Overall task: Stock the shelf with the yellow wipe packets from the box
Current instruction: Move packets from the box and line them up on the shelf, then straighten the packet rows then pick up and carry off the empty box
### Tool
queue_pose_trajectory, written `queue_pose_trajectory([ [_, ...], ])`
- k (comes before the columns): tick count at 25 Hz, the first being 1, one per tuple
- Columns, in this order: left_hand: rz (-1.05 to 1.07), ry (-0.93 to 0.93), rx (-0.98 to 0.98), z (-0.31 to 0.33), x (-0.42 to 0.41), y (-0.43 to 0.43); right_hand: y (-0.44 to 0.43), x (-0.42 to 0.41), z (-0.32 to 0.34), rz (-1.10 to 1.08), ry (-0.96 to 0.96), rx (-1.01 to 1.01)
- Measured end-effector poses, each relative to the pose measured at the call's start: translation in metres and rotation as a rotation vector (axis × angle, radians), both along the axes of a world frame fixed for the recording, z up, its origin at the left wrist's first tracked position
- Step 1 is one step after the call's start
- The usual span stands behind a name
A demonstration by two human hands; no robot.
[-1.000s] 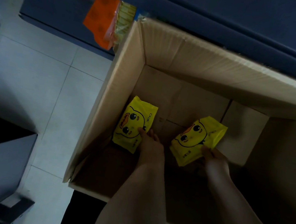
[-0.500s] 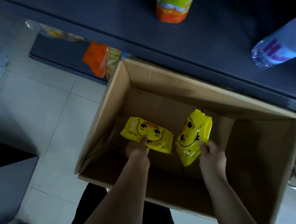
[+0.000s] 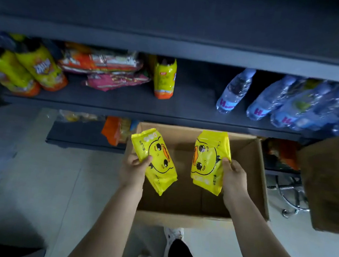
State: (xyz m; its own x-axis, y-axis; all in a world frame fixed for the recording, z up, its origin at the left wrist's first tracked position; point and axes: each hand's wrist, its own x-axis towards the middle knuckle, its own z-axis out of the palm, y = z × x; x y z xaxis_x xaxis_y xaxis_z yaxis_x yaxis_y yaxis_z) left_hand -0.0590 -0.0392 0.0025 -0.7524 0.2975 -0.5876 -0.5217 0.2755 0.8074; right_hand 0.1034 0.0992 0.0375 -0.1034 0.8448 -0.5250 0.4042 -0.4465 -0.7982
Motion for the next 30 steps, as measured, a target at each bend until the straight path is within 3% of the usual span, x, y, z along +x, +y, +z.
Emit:
queue_pose_trajectory([
  [3,-0.063,0.222,0.049,0.085,-0.013,-0.019,-0.017,0.001,0.076,0.035,-0.005,0.162],
  [10,-0.347,0.532,0.164,0.273,-0.018,-0.025,-0.018,0.016,0.240,0.147,0.049,0.458],
  [14,-0.402,0.703,0.194,0.361,-0.004,-0.005,0.005,0.040,0.316,0.142,0.068,0.588],
  [20,-0.453,0.829,0.233,0.449,0.039,0.038,0.059,0.095,0.393,0.191,0.092,0.717],
  [30,-0.600,1.139,0.113,0.553,0.109,0.114,0.122,0.173,0.480,0.294,0.114,0.882],
])
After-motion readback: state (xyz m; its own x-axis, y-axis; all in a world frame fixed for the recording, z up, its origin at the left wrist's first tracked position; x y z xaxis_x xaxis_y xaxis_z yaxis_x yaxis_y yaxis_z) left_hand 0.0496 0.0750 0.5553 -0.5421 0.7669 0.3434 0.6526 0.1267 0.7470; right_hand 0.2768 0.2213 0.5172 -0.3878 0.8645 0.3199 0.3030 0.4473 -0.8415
